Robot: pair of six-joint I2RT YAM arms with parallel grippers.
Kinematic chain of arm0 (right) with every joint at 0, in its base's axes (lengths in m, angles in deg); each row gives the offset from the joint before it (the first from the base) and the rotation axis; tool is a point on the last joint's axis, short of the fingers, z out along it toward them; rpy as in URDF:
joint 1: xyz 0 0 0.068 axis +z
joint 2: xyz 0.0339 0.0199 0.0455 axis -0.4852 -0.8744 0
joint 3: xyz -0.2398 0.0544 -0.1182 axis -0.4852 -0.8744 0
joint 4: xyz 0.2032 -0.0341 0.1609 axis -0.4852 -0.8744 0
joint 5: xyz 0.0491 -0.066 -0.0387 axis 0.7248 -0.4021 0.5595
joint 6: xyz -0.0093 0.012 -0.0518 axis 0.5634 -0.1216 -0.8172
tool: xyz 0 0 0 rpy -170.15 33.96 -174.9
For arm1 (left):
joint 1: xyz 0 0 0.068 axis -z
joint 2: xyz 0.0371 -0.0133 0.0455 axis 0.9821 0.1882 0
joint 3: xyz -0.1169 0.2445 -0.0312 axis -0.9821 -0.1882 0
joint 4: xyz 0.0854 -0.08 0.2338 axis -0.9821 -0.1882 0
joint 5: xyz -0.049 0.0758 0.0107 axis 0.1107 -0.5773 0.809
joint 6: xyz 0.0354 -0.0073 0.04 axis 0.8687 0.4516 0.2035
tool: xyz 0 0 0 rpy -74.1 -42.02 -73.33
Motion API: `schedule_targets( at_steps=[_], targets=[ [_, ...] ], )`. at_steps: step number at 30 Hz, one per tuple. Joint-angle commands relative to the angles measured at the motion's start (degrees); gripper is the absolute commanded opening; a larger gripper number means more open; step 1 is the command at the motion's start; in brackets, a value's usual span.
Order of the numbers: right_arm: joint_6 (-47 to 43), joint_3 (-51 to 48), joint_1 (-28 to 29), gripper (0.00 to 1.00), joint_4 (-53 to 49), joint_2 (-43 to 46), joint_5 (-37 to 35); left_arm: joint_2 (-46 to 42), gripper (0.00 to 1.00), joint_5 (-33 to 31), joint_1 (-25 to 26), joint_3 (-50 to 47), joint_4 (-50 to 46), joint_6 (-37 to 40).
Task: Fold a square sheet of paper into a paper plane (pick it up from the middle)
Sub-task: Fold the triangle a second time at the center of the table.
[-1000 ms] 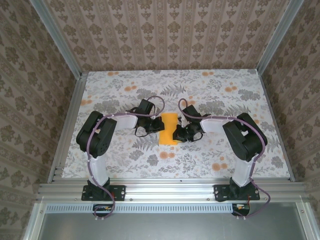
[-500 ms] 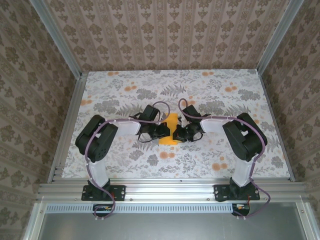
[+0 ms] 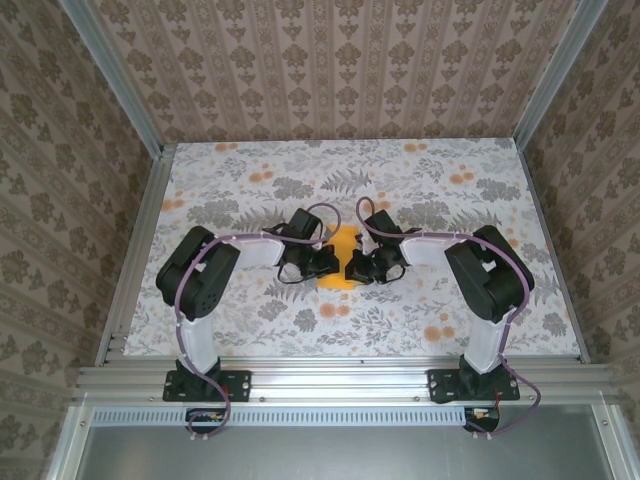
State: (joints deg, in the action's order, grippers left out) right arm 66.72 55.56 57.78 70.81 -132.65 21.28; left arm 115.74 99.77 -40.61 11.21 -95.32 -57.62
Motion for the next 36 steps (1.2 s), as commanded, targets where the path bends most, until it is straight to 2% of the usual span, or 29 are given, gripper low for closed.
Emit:
schedule_targets(
  at_steps=[1, 10, 23, 36],
  targets=[
    [-1.87, -4.05, 0.99, 0.07, -8.28, -4.04, -5.32, 3.71, 0.04, -10.4, -2.67, 0.85, -4.8, -2.14],
    [-2.34, -6.07, 1.13, 0.07, -8.46, -4.19, -6.29, 4.52, 0.05, -11.26, -5.71, 1.06, -3.22, -2.91],
    [-2.45, -7.13, 1.49, 0.07, -8.16, -4.09, -6.63, 5.73, 0.06, -7.42, -9.58, 2.87, 2.38, -1.02],
    [-2.34, -7.15, 1.83, 0.07, -8.91, -3.59, -7.5, 3.99, 0.07, -12.93, -12.0, 4.82, -0.64, 0.86]
  ],
)
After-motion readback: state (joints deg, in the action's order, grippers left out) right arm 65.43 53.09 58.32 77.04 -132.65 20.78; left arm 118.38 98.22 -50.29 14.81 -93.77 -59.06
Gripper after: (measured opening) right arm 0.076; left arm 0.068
